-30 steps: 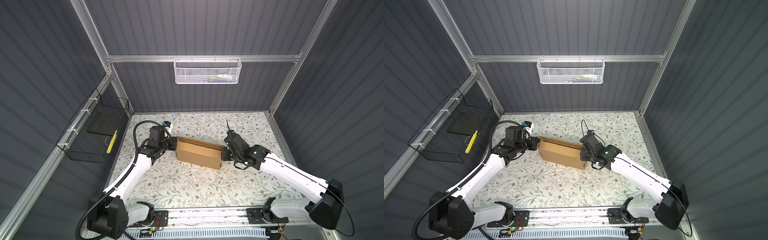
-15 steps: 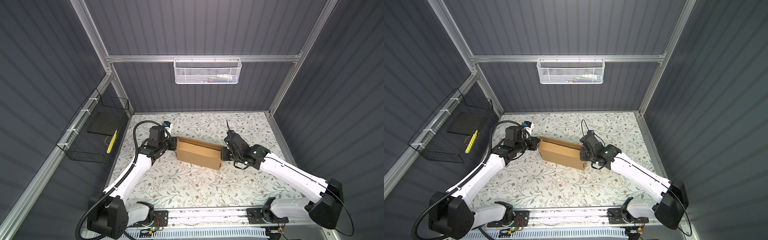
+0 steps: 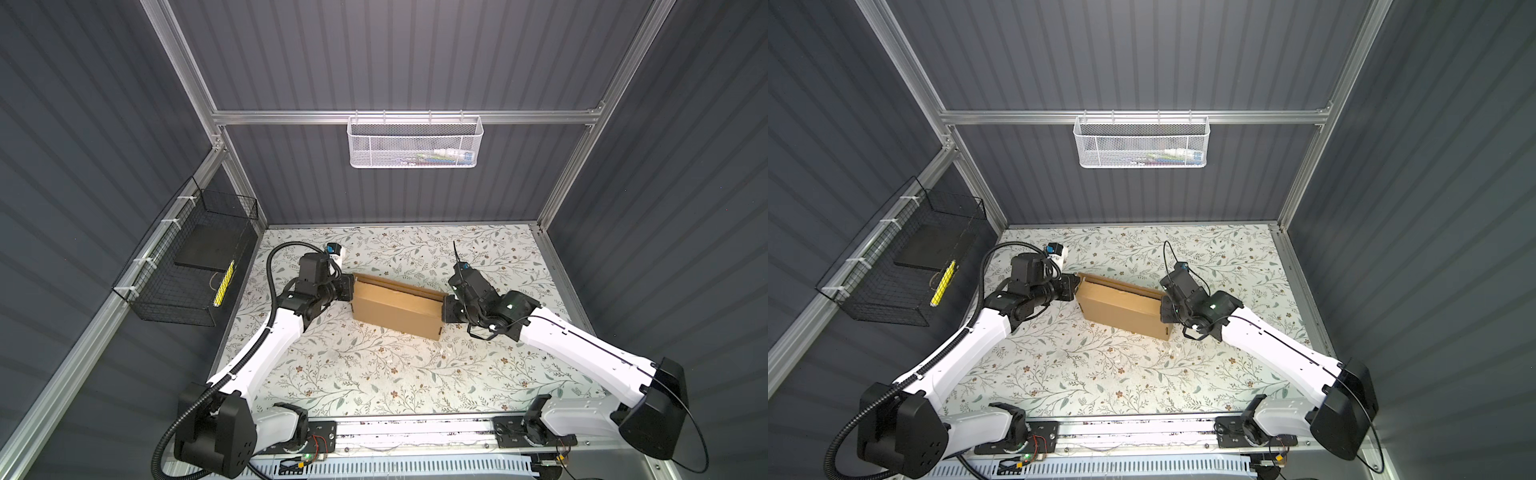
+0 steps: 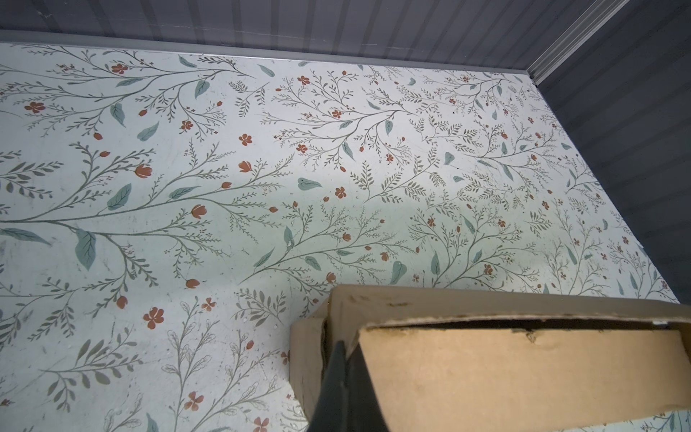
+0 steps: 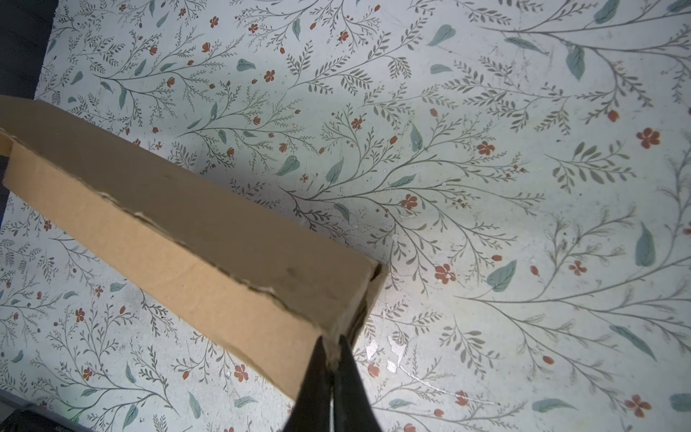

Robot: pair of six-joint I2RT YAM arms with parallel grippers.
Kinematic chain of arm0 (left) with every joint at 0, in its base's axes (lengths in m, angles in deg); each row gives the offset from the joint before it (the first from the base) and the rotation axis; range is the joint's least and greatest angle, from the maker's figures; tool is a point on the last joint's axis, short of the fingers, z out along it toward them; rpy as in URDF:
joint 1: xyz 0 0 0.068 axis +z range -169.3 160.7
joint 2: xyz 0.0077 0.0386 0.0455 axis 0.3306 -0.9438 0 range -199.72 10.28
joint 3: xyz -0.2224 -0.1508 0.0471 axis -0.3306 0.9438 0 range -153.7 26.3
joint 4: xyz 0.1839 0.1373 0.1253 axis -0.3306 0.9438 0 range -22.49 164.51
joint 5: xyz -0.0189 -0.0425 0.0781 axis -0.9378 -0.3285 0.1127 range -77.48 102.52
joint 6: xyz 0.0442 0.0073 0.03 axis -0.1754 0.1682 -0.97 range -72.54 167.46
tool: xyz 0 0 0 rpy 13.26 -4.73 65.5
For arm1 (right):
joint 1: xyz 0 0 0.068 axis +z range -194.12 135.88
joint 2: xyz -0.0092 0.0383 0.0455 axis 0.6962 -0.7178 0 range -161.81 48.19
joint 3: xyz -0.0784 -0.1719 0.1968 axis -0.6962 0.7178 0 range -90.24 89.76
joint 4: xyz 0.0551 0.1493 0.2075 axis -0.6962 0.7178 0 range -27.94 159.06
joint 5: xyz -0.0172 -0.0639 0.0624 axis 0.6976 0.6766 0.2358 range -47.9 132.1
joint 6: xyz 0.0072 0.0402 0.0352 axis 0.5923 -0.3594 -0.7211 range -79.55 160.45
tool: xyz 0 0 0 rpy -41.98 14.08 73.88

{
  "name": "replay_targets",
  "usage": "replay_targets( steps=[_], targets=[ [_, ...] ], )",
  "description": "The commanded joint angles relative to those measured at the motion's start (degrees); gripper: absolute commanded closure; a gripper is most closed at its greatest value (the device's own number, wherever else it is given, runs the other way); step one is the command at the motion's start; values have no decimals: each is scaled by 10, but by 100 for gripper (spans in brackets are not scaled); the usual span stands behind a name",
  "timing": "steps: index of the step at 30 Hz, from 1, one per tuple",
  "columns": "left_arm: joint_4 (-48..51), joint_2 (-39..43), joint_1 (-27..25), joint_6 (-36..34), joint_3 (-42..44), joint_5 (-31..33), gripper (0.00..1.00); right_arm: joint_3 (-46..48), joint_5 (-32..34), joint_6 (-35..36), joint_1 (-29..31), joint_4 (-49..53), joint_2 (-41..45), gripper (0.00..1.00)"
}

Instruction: Fold the paper box

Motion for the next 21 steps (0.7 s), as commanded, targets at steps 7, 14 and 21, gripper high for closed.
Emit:
replay_targets(
  steps=[7, 14, 21],
  targets=[
    [25, -8, -6, 12, 16, -7, 100, 12, -22, 24, 2, 3, 12, 91],
    [23, -5, -7, 12, 19, -5, 100, 1, -22, 62, 2, 0, 25, 72],
    [23, -4, -8, 12, 22, -4, 100, -38, 11, 135, 2, 41, 33, 45]
  ],
)
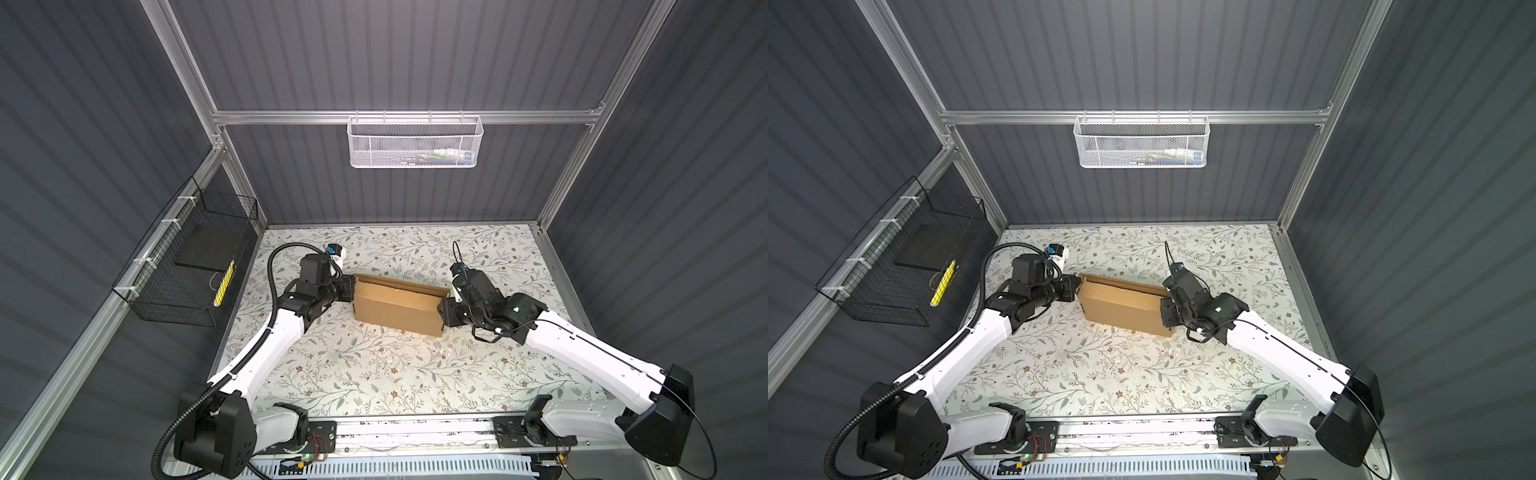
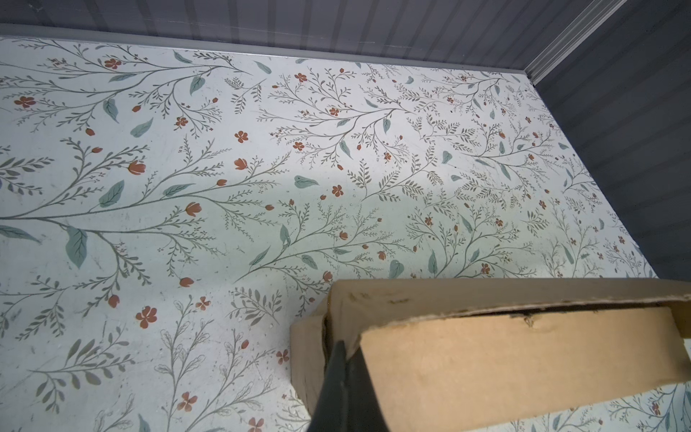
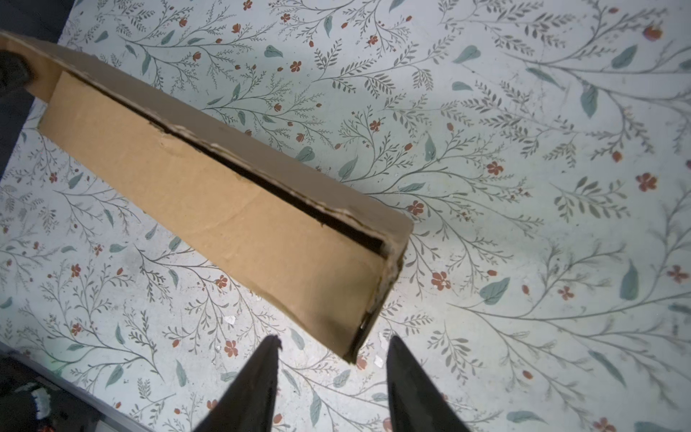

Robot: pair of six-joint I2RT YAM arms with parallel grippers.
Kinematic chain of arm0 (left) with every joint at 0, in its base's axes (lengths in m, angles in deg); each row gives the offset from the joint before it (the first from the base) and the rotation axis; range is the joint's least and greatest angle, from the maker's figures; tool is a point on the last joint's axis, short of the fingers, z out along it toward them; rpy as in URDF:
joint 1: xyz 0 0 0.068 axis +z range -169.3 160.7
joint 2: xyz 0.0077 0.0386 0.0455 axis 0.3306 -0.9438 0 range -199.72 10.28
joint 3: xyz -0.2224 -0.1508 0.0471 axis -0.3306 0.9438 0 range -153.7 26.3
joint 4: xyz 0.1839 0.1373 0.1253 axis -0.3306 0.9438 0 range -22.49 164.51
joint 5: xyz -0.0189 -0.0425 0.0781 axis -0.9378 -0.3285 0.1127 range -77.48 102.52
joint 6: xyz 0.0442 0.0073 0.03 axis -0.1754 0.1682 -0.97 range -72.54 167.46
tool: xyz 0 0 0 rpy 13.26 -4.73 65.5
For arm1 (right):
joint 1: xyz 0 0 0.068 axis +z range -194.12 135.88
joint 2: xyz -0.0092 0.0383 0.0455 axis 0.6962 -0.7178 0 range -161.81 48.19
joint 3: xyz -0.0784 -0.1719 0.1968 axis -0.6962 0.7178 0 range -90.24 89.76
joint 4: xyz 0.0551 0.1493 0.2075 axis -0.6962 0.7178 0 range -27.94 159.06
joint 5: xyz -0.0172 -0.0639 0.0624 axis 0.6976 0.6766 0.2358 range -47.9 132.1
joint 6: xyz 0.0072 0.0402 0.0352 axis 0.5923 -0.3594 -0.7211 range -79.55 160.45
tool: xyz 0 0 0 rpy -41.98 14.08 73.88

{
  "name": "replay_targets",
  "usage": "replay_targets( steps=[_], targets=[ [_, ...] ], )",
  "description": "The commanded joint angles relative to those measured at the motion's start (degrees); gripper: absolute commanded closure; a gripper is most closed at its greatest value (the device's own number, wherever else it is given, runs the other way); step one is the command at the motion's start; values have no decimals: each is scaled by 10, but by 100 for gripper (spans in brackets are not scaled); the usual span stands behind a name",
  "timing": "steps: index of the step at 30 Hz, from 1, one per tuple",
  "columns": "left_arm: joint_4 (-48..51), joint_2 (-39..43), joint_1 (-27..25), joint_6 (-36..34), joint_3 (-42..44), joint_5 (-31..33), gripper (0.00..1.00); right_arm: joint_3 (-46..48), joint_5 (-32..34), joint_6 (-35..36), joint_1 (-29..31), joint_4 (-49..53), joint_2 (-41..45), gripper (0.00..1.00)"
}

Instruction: Fold the paper box

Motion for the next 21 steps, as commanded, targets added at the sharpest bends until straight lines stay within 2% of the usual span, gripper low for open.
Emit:
replay_targets(
  steps=[1, 5, 11, 17, 21],
  targets=[
    [30, -4, -4, 7, 14, -4, 100, -32, 29, 56, 1, 32, 13, 44],
    [31, -5, -4, 6, 13, -5, 100, -50, 50, 123, 0, 43, 22, 40],
    [32, -3, -4, 4, 14, -6, 100, -50, 24, 328, 1, 9, 39, 33],
    [33, -2, -4, 1, 15, -7, 100, 6, -27, 509, 0, -69, 91, 23],
    [32, -4, -4, -1, 17, -10, 100, 25, -49, 557, -2, -97, 103, 18]
  ],
)
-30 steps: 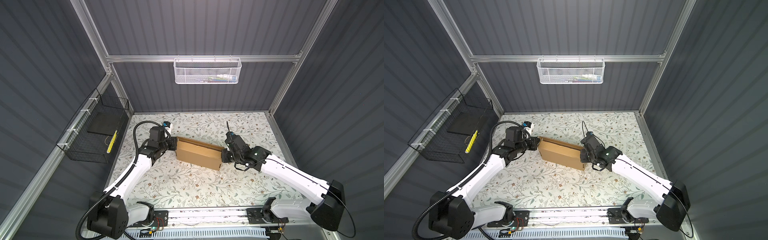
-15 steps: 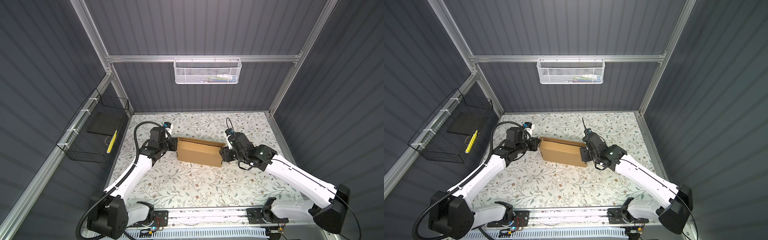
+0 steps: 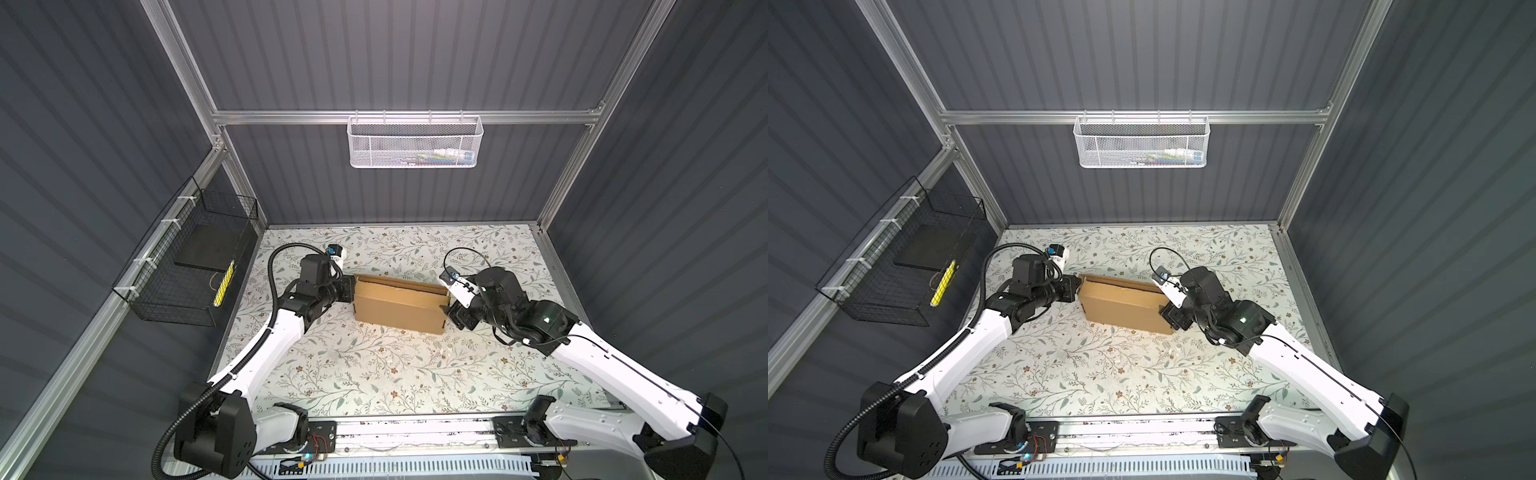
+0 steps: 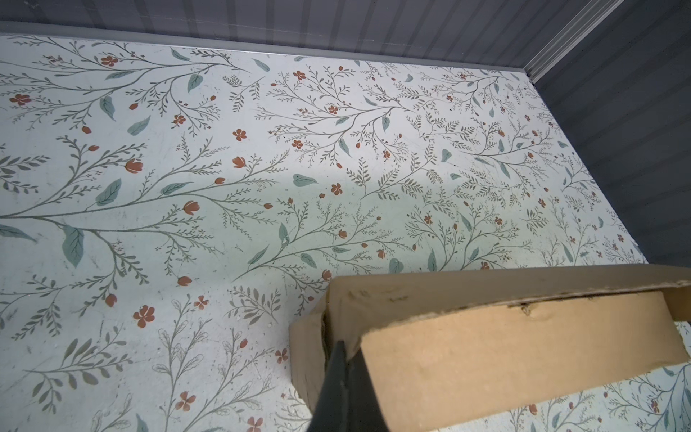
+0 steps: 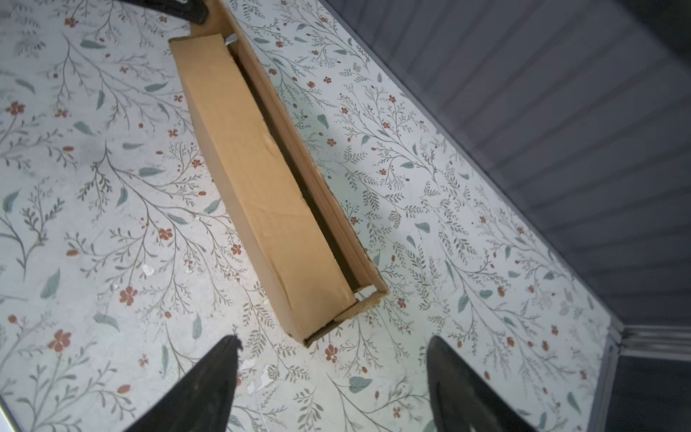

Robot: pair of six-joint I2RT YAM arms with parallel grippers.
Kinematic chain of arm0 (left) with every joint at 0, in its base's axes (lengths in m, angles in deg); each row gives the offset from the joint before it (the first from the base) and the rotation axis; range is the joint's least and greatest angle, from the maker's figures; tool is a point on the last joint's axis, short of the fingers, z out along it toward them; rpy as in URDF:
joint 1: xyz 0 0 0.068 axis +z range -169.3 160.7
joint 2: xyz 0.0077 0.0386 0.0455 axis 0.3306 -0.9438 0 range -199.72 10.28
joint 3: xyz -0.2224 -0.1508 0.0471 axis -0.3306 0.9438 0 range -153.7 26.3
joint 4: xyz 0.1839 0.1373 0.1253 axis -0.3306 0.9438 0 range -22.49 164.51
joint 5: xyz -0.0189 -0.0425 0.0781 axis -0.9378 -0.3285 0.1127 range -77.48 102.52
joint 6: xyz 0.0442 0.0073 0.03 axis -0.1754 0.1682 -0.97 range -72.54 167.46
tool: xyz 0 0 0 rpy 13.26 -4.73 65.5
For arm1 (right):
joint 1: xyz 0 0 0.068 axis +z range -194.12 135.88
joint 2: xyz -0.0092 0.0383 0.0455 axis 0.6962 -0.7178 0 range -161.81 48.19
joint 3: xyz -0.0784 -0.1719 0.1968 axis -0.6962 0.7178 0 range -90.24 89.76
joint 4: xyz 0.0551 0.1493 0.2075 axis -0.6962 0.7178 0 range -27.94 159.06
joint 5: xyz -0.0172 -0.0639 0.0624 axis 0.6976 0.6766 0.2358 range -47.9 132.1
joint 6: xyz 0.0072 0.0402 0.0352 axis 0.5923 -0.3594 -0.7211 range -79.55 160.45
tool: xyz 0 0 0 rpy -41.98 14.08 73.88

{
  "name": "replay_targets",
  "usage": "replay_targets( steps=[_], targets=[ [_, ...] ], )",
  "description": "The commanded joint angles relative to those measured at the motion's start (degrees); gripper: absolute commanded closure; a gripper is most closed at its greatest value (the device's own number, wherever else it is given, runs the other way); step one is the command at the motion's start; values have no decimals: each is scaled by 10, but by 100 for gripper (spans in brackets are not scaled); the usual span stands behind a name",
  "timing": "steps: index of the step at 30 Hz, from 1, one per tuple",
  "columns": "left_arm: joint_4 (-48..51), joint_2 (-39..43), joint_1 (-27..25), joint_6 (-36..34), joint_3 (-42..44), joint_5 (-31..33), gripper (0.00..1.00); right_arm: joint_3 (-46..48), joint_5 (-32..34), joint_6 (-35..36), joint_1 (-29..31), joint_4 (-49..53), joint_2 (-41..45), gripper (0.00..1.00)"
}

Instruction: Fold the paper box

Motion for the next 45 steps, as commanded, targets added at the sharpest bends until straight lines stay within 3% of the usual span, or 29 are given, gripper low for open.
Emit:
replay_targets(
  steps=[1, 13, 28, 36, 45],
  targets=[
    [33, -4, -4, -2, 15, -8, 100, 3, -31, 89, -2, -37, -3, 17],
    [28, 2, -4, -2, 24, -13, 100, -64, -19, 162, -5, 28, -100, 1],
    [30, 6, -4, -4, 25, -11, 100, -97, -5, 211, -7, 51, -170, 2],
    [34, 10, -4, -3, 24, -10, 100, -110, -9, 211, -5, 51, -203, 12],
    [33, 10, -4, -2, 25, -11, 100, -111, -4, 212, -2, 45, -224, 16]
  ],
)
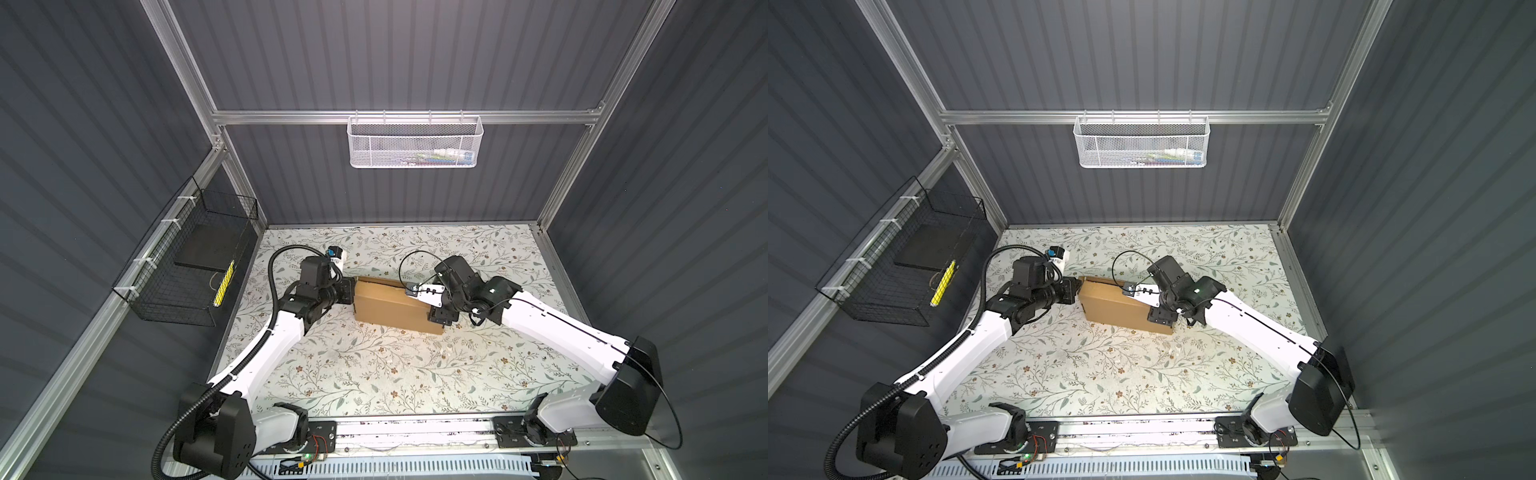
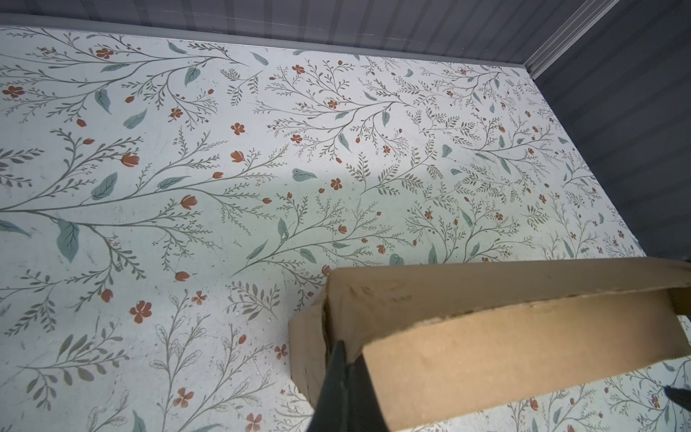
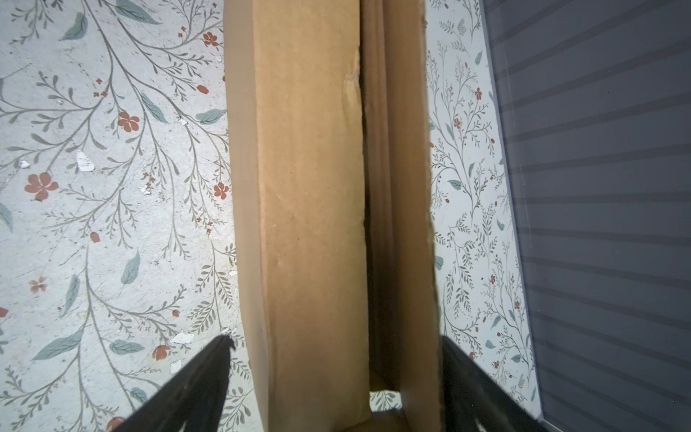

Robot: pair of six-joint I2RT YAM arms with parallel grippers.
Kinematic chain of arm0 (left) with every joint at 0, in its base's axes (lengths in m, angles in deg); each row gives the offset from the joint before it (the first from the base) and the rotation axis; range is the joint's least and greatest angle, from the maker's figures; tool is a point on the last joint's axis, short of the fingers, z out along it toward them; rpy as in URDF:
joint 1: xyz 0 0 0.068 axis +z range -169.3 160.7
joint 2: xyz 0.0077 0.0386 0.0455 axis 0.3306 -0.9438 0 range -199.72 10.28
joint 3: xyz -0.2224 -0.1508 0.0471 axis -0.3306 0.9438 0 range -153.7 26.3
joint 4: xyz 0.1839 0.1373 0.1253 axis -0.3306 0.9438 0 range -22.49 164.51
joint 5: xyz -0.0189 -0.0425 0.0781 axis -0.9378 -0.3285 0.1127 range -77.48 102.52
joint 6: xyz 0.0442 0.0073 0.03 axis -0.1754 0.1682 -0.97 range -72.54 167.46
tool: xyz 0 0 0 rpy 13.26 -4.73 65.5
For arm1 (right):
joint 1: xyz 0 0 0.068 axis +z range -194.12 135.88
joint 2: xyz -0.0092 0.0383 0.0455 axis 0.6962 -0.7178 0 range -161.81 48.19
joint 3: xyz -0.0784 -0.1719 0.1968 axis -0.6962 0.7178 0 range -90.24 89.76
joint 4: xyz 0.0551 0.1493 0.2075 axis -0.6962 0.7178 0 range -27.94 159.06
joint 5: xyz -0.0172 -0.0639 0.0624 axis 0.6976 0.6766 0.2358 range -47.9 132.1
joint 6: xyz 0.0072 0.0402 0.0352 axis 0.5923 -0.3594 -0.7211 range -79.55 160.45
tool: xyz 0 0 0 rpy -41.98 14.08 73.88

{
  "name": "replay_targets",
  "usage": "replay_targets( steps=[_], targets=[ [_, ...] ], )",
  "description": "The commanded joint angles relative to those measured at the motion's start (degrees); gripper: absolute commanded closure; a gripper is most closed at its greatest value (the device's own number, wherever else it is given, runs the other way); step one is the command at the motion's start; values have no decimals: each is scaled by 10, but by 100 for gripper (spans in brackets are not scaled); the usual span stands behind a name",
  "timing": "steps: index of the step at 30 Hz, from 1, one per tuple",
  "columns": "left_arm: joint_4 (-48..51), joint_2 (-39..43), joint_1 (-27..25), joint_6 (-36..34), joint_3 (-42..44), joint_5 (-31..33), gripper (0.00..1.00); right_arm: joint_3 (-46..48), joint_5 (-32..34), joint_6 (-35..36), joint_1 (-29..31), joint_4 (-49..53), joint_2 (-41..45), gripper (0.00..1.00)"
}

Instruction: Fold the paper box

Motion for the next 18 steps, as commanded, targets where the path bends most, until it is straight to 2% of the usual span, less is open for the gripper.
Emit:
replay_targets(
  steps=[1, 10, 18],
  targets=[
    [39, 6, -4, -2, 14, -7, 100, -14, 7, 3, 2, 2, -8, 16],
    [35, 5, -4, 4, 15, -9, 100, -8, 12, 4, 4, -8, -14, 23],
    [35, 6, -5, 4, 14, -10, 100, -5, 14, 2, 4, -16, -22, 25]
  ],
)
